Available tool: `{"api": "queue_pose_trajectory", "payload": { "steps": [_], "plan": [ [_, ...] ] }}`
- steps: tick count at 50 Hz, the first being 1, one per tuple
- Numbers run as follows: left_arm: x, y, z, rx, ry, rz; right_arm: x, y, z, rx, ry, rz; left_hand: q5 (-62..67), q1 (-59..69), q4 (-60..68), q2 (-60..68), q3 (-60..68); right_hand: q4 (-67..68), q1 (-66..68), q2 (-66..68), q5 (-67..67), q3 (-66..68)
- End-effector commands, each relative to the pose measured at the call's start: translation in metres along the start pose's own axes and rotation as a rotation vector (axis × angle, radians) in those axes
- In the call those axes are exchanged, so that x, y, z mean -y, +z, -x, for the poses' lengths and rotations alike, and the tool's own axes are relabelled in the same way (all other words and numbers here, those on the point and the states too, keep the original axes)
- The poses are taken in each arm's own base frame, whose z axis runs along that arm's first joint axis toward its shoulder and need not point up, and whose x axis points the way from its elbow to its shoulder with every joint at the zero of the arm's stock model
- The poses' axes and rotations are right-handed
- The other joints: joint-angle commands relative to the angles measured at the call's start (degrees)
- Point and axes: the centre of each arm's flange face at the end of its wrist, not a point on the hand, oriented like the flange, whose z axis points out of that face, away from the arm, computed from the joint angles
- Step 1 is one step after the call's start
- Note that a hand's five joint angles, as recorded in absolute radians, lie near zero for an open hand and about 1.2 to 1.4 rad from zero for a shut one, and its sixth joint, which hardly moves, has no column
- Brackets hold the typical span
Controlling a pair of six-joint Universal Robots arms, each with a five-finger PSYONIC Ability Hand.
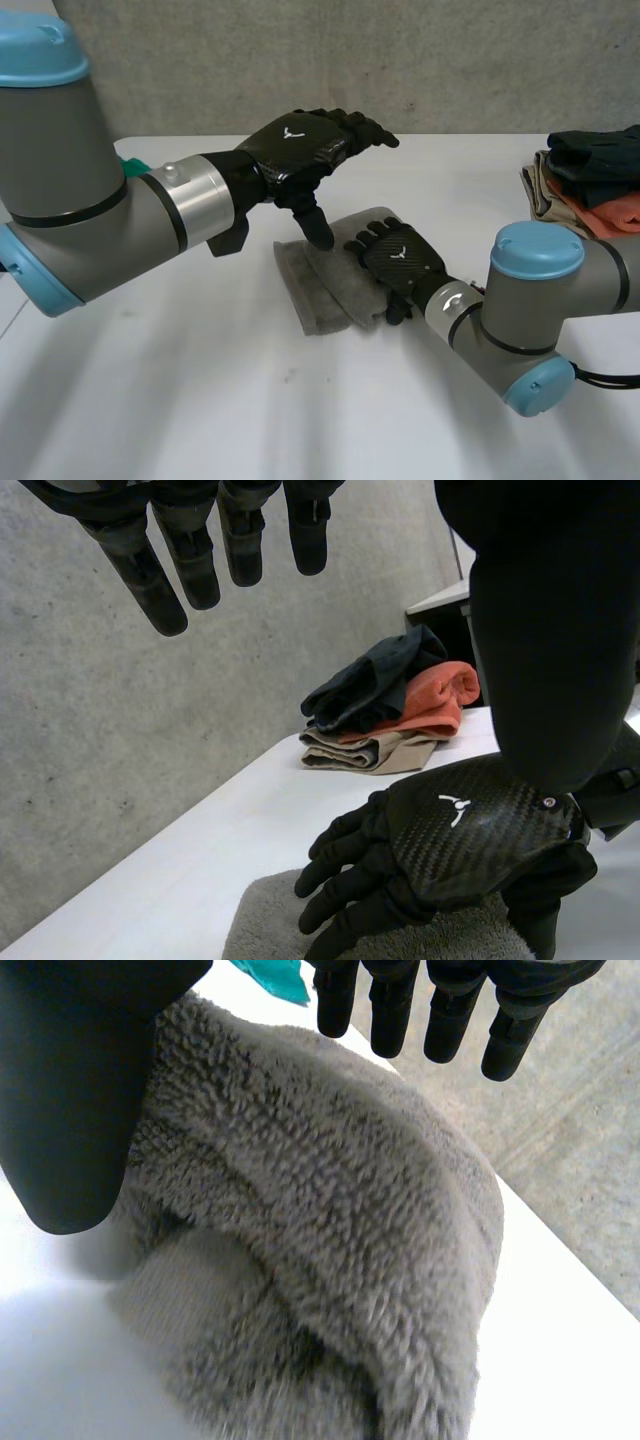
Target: Fold the laundry.
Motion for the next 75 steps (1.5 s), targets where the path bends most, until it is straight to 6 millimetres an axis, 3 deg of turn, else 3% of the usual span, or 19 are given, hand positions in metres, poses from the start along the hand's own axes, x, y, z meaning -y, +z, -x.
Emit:
{"api": "queue_pose_trajectory", "payload": {
  "steps": [1, 28, 46, 49, 53, 54, 57, 64, 68, 72, 73, 75],
  "plan": [
    [0.013, -0.009, -0.002, -0.007, 0.007, -0.013, 0.002, 0.006, 0.003, 0.002, -0.003, -0.014, -2.5, -0.7, -1.3, -1.5, -2.0, -1.8, -2.4, -1.5, -2.3, -1.8],
    [0.016, -0.011, 0.000, -0.002, 0.012, -0.017, -0.017, 0.026, 0.002, -0.055, -0.080, 0.026, -2.5, -0.7, -1.3, -1.5, -2.0, -1.8, -2.4, -1.5, -2.3, -1.8],
    [0.015, -0.011, 0.003, 0.006, 0.010, -0.017, -0.009, 0.048, -0.004, -0.143, -0.096, -0.062, -2.5, -0.7, -1.3, -1.5, -2.0, -0.4, -1.1, -0.2, -1.0, -0.4],
    [0.015, -0.011, 0.004, 0.007, 0.009, -0.016, -0.008, 0.051, -0.005, -0.157, -0.089, -0.070, -2.5, -0.7, -1.3, -1.5, -2.0, 2.6, 1.9, 2.8, 2.0, 2.6],
    [0.014, -0.011, 0.005, 0.009, 0.008, -0.015, -0.001, 0.057, -0.009, -0.180, -0.084, -0.104, -2.5, -0.7, -1.3, -1.5, -2.0, 20.7, 20.1, 20.9, 20.2, 20.7],
    [0.014, -0.011, 0.005, 0.008, 0.009, -0.014, 0.003, 0.060, -0.013, -0.194, -0.080, -0.126, -2.5, -0.7, -1.3, -1.5, -2.0, 38.6, 37.9, 38.8, 38.0, 38.6],
    [0.014, -0.011, 0.006, 0.010, 0.007, -0.014, 0.010, 0.064, -0.019, -0.216, -0.067, -0.168, -2.5, -0.7, -1.3, -1.5, -2.0, 68.1, 67.5, 68.4, 67.6, 68.2],
    [0.014, -0.011, 0.010, 0.019, 0.007, -0.016, 0.042, 0.073, -0.046, -0.295, 0.005, -0.323, -2.5, -0.7, -1.3, -1.5, -2.0, 68.2, 67.6, 68.5, 67.7, 68.2],
    [0.014, -0.011, 0.012, 0.026, 0.007, -0.017, 0.064, 0.075, -0.073, -0.370, 0.027, -0.413, -2.5, -0.7, -1.3, -1.5, -2.0, 68.2, 67.6, 68.5, 67.7, 68.2],
    [0.015, -0.012, 0.015, 0.032, 0.007, -0.020, 0.087, 0.074, -0.115, -0.482, 0.018, -0.490, -2.5, -0.7, -1.3, -1.5, -2.0, 68.2, 67.6, 68.5, 67.7, 68.2],
    [0.017, -0.012, 0.015, 0.033, 0.009, -0.025, 0.095, 0.072, -0.135, -0.533, 0.009, -0.520, -2.5, -0.7, -1.3, -1.5, -2.0, 68.2, 67.6, 68.5, 67.7, 68.2],
    [0.018, -0.012, 0.015, 0.034, 0.010, -0.026, 0.101, 0.069, -0.157, -0.588, -0.002, -0.546, -2.5, -0.7, -1.3, -1.5, -2.0, 68.2, 67.6, 68.5, 67.7, 68.2]
  ]
}}
